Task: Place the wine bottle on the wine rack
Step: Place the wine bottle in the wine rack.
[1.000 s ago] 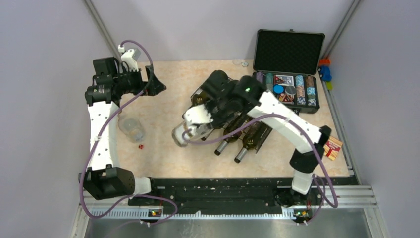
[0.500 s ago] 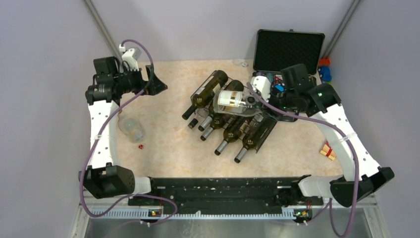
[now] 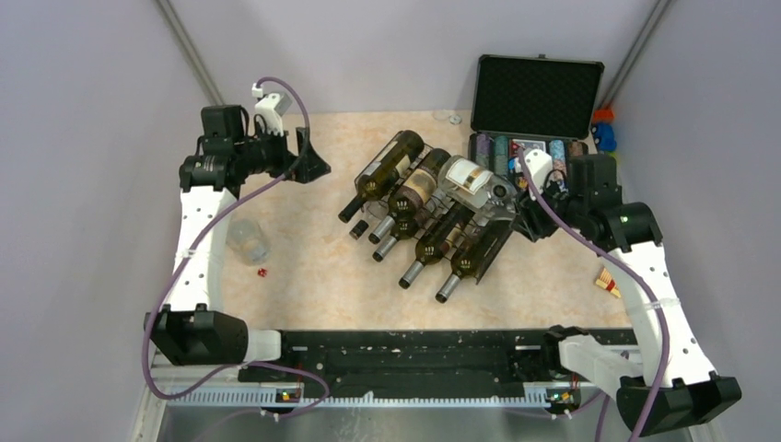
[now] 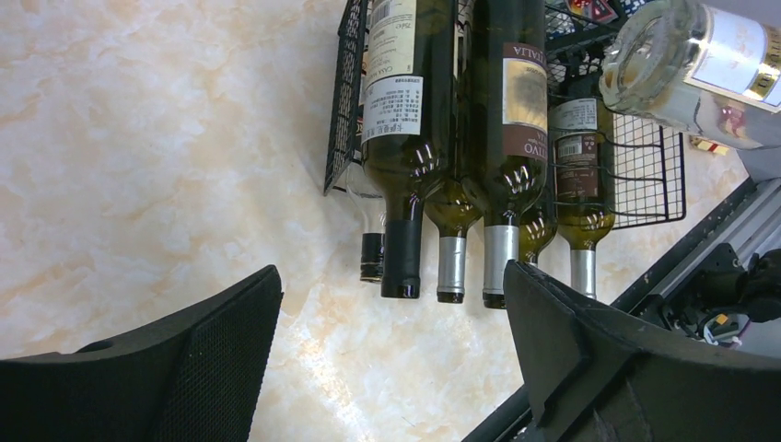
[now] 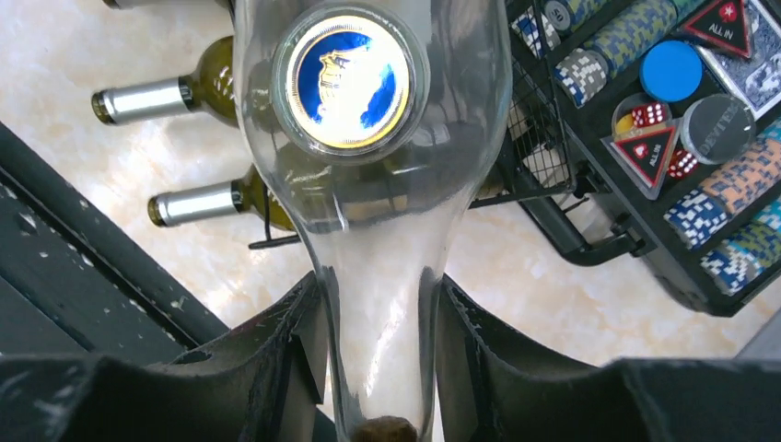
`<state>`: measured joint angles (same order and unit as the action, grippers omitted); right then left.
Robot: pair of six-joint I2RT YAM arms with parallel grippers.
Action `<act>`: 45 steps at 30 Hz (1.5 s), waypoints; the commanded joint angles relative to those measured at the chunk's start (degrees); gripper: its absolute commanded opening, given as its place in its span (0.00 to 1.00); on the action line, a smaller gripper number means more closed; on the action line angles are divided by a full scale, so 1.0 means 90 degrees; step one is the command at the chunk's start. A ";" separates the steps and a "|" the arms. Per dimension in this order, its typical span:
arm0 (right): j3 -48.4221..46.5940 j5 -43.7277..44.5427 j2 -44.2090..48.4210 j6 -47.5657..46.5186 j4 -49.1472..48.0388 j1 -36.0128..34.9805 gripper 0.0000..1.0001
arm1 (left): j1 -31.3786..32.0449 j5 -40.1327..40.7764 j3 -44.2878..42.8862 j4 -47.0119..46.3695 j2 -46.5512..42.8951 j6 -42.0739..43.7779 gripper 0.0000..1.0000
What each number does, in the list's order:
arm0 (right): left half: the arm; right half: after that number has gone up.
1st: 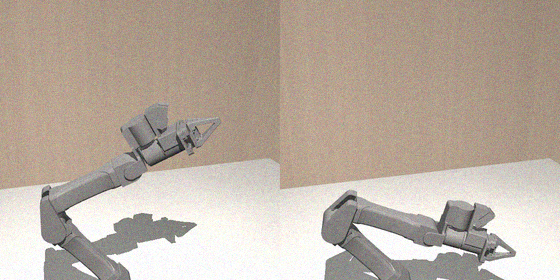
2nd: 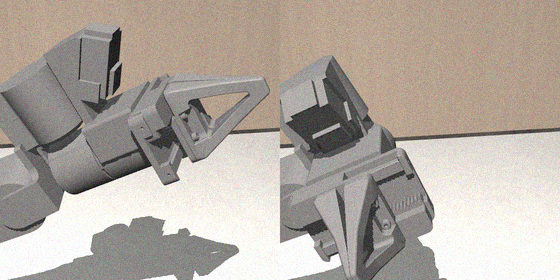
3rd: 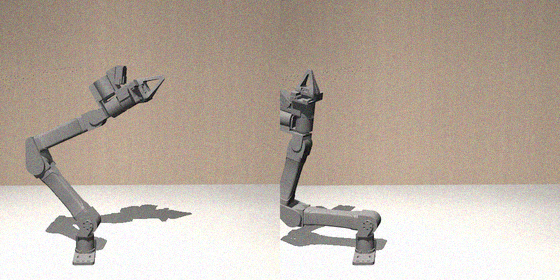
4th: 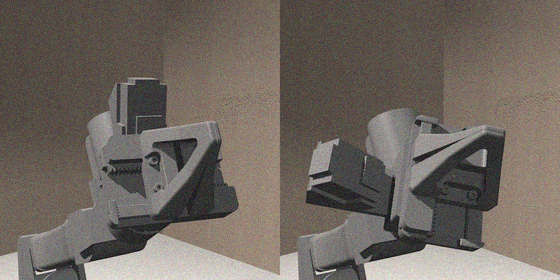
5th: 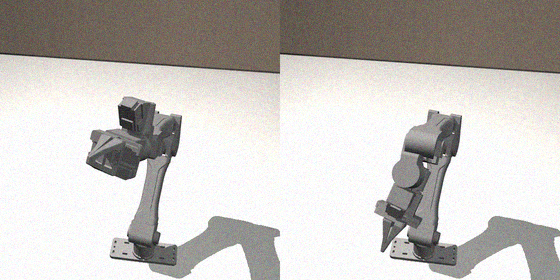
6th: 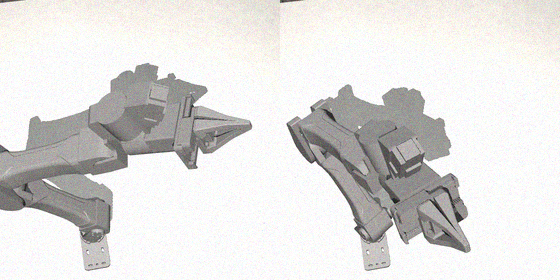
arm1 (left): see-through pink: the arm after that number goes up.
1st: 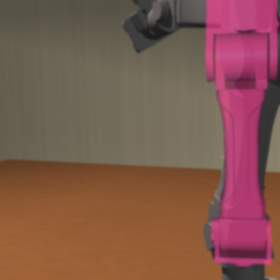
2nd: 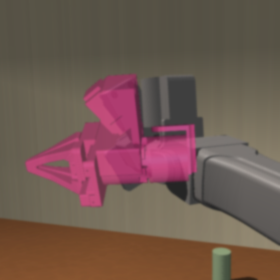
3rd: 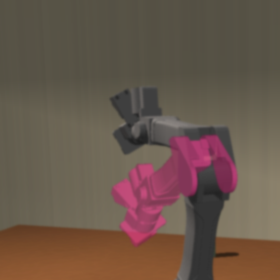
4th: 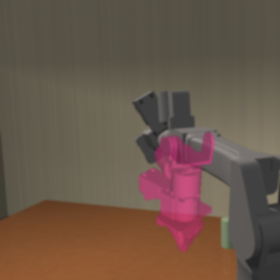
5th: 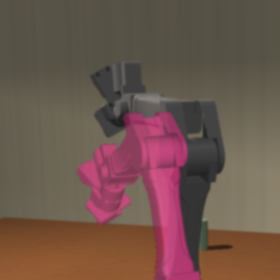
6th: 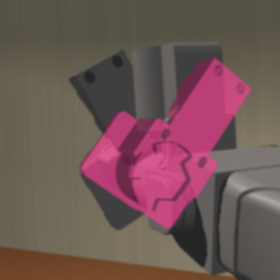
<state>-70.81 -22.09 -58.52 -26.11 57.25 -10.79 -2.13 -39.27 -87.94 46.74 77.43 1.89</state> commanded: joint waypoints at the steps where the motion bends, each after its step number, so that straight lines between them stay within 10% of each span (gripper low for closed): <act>1: 0.0073 -0.0369 0.0676 0.0906 -0.1800 0.0085 0.00 | 0.0130 0.0164 -0.0004 -0.0150 -0.0038 0.0213 0.93; 23: 0.0282 -0.0401 0.0604 0.1541 -0.1893 -0.0044 0.00 | 0.3277 0.0708 -0.0516 0.0300 0.0338 0.1572 0.93; 32: 0.0410 -0.0265 0.0600 0.1458 -0.2068 -0.0516 0.00 | 0.4985 0.1390 -0.0952 -0.0664 0.1279 0.2828 0.94; 45: 0.0500 -0.1012 0.0718 0.1274 -0.2028 -0.0527 0.00 | 0.5711 0.1328 -0.0889 -0.2742 0.2494 0.3757 0.99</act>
<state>-65.21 -23.77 -54.17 -14.39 42.92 -14.52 48.29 -27.97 -94.21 28.97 98.10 31.57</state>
